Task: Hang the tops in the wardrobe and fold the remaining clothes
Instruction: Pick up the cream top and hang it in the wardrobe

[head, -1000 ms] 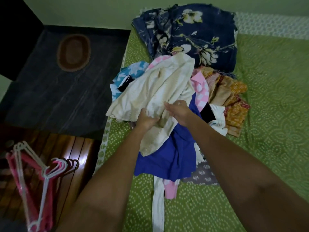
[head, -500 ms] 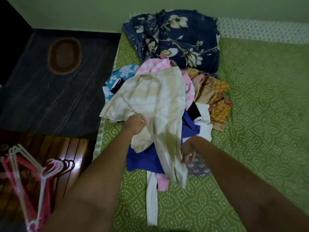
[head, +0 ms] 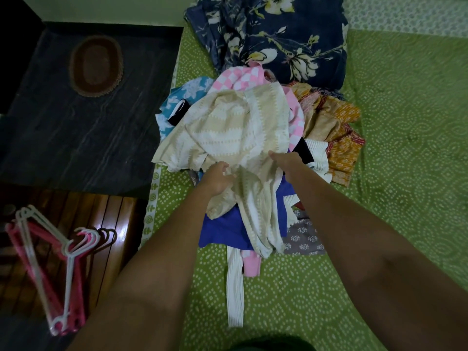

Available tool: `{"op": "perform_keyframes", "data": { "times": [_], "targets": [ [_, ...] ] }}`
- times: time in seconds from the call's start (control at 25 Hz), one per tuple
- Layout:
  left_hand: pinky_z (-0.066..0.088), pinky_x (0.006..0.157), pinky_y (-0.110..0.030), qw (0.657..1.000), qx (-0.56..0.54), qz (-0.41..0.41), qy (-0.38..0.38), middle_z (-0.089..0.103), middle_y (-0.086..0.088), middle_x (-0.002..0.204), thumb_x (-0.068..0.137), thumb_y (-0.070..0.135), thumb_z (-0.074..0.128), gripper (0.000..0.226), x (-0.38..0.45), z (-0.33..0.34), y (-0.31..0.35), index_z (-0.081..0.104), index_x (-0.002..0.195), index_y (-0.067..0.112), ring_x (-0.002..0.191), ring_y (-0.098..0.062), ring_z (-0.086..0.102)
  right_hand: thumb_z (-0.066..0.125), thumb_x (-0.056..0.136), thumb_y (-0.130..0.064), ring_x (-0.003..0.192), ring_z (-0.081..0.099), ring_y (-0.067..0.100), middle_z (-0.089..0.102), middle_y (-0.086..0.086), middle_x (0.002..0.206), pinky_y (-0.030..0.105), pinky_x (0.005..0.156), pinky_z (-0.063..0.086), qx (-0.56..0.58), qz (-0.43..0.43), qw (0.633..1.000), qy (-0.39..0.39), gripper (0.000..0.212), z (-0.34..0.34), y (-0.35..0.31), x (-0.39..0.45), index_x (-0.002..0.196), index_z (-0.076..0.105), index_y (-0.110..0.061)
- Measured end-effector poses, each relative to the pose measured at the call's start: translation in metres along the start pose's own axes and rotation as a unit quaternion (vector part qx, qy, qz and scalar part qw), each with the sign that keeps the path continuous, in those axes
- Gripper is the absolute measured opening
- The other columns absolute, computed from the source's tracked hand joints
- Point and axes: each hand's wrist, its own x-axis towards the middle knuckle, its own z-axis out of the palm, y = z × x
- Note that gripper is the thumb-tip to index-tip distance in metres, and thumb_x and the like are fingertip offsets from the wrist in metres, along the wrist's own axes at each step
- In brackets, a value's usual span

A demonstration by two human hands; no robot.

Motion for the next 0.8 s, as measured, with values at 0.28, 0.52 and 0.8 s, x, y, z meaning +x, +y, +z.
{"op": "perform_keyframes", "data": {
  "times": [0.28, 0.52, 0.8],
  "targets": [
    [0.048, 0.095, -0.039, 0.997, -0.070, 0.004, 0.038, 0.049, -0.008, 0.135, 0.097, 0.025, 0.052, 0.040, -0.003, -0.002, 0.003, 0.049, 0.132, 0.008, 0.118, -0.026, 0.051, 0.073, 0.084, -0.020, 0.054, 0.045, 0.012, 0.050, 0.006, 0.067, 0.023, 0.058, 0.044, 0.107, 0.029, 0.992, -0.054, 0.023, -0.003, 0.010, 0.002, 0.078, 0.055, -0.007],
    [0.046, 0.094, -0.033, 0.974, -0.212, 0.019, 0.083, 0.051, 0.000, 0.125, 0.090, 0.044, 0.060, 0.058, -0.019, -0.002, 0.053, 0.043, 0.136, 0.013, 0.116, -0.020, 0.053, 0.064, 0.081, 0.005, 0.049, 0.050, 0.011, 0.056, 0.010, 0.072, 0.023, 0.047, 0.041, 0.082, -0.168, 0.950, -0.250, 0.043, 0.008, -0.008, -0.065, 0.115, 0.048, -0.016],
    [0.040, 0.093, -0.032, 0.970, -0.082, -0.006, 0.227, 0.053, -0.017, 0.133, 0.097, 0.011, 0.040, 0.038, -0.069, -0.041, 0.102, 0.047, 0.134, 0.007, 0.120, -0.032, 0.050, 0.053, 0.089, 0.004, 0.070, 0.065, 0.008, 0.072, 0.000, 0.083, 0.020, 0.069, 0.051, 0.014, -0.225, 0.909, -0.349, 0.032, -0.027, -0.029, -0.151, 0.097, 0.066, -0.024]
  ]
}}
